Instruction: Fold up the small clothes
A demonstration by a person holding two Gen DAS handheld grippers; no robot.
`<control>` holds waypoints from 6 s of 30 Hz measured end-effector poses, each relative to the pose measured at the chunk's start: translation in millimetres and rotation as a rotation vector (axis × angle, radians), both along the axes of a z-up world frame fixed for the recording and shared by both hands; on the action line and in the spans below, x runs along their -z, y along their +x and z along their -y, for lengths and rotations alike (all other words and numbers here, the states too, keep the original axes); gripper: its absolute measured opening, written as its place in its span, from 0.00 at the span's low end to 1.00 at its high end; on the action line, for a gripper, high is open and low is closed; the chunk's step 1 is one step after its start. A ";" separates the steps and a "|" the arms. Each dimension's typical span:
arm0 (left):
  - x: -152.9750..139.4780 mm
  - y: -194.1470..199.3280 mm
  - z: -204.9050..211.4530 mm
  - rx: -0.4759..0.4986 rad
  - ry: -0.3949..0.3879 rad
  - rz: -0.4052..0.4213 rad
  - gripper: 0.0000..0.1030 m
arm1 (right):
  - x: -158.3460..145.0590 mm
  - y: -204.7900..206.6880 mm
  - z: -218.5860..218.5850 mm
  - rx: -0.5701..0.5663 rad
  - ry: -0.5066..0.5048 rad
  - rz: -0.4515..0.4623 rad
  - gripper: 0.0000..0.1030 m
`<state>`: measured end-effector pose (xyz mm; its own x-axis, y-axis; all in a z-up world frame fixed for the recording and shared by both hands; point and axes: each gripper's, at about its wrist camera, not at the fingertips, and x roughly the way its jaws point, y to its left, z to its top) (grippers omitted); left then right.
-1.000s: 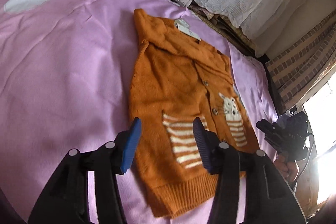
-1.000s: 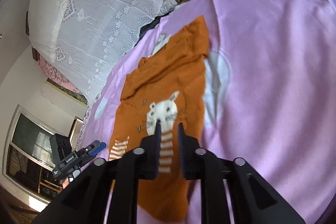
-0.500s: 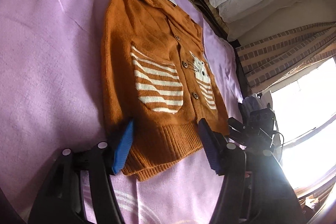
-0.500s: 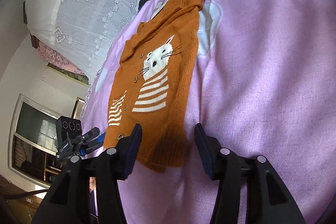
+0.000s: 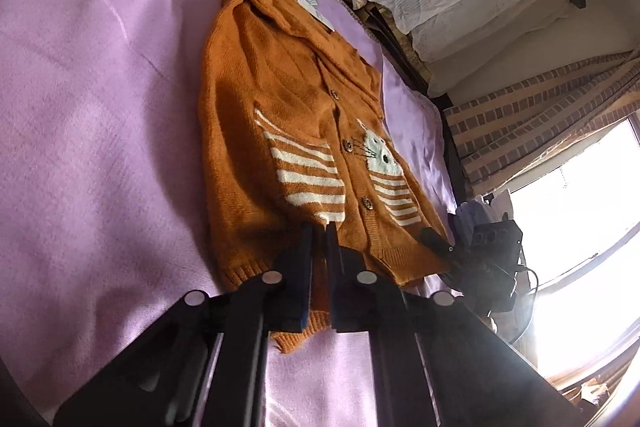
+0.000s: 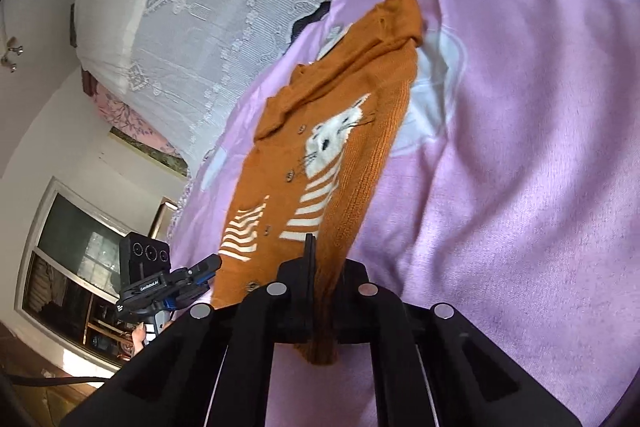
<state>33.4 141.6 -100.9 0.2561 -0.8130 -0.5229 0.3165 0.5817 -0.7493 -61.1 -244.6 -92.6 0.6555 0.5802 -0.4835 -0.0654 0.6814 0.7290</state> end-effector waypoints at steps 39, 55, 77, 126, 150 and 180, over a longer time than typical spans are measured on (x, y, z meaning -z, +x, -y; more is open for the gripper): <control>-15.6 -14.2 -0.2 -0.046 -0.014 0.053 0.09 | -8.2 -6.2 1.7 0.018 -0.010 0.067 0.06; -98.0 43.9 41.0 -0.101 0.014 0.241 0.09 | -74.9 54.9 10.7 0.057 0.026 0.178 0.06; -117.8 167.3 80.1 -0.260 0.214 0.358 0.09 | -82.3 198.4 31.8 0.195 -0.009 0.195 0.06; -59.6 178.5 138.3 0.121 0.316 0.339 0.76 | -41.5 243.1 -64.4 -0.216 -0.491 0.069 0.42; -34.0 240.5 121.2 -0.238 0.534 0.299 0.89 | -26.4 286.3 33.4 0.203 -0.132 0.052 0.52; -18.8 238.4 98.4 -0.366 0.639 0.262 0.96 | -17.5 271.8 0.3 0.157 -0.269 0.111 0.51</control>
<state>271.9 43.2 -82.1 0.6296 -0.2145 -0.7468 0.1420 0.9767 -0.1608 210.7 -244.9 -75.1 0.7842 0.3289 -0.5261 -0.0133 0.8567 0.5157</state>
